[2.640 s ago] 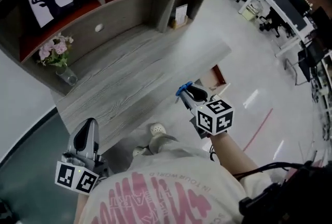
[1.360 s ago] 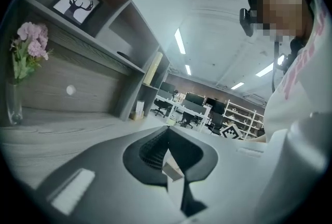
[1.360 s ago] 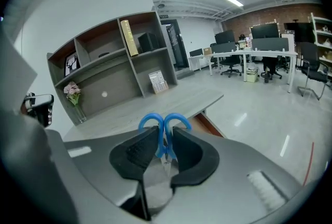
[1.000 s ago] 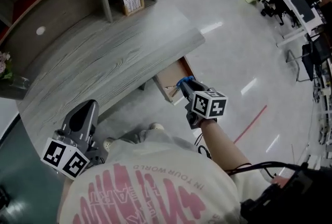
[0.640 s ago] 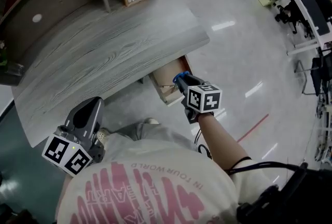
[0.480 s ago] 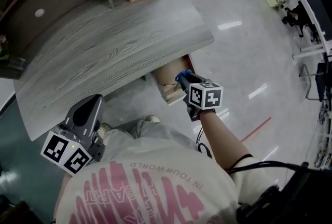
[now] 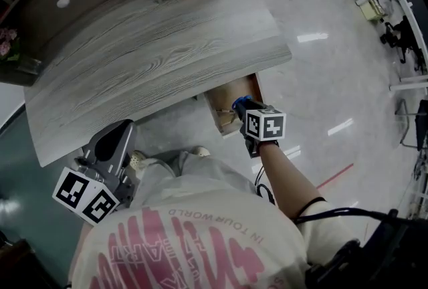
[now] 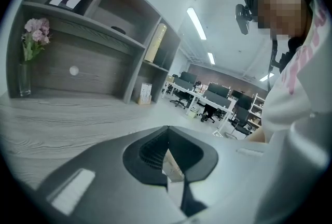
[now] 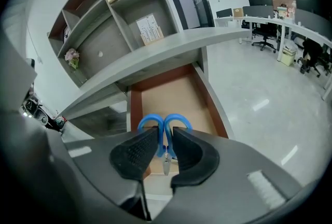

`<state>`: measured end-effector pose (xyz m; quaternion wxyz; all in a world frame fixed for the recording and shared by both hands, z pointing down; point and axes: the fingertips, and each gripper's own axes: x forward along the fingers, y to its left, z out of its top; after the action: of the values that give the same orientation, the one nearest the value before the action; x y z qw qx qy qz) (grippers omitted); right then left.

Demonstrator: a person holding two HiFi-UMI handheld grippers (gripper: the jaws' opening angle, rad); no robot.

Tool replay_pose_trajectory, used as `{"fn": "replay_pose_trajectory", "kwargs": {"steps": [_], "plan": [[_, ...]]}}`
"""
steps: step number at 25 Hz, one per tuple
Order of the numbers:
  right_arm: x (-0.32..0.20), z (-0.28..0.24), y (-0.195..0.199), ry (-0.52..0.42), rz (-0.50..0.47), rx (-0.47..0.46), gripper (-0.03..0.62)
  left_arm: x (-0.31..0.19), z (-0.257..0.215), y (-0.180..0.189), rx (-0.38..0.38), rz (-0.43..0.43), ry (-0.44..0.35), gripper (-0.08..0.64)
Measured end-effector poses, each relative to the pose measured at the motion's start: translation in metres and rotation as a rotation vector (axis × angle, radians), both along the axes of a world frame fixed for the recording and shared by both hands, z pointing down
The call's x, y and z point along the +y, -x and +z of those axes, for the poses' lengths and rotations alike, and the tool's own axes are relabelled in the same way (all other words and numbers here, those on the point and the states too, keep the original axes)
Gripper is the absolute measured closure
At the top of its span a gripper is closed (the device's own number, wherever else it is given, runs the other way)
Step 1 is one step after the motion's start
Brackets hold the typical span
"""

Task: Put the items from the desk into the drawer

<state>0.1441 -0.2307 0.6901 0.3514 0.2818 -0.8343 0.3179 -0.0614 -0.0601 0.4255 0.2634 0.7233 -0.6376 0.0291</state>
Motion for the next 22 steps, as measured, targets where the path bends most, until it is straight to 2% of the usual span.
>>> {"fn": "replay_pose_trajectory", "kwargs": {"steps": [9, 17, 22], "plan": [[-0.009, 0.017, 0.012, 0.020, -0.056, 0.058, 0.499, -0.002, 0.003, 0.010, -0.013, -0.034, 0.017, 0.540], [-0.024, 0.031, 0.014, 0.053, -0.046, 0.091, 0.497, 0.007, 0.005, 0.020, -0.025, -0.079, 0.035, 0.540], [-0.028, 0.040, 0.022, 0.075, -0.053, 0.101, 0.497, 0.008, 0.009, 0.019, -0.032, -0.076, 0.048, 0.540]]}}
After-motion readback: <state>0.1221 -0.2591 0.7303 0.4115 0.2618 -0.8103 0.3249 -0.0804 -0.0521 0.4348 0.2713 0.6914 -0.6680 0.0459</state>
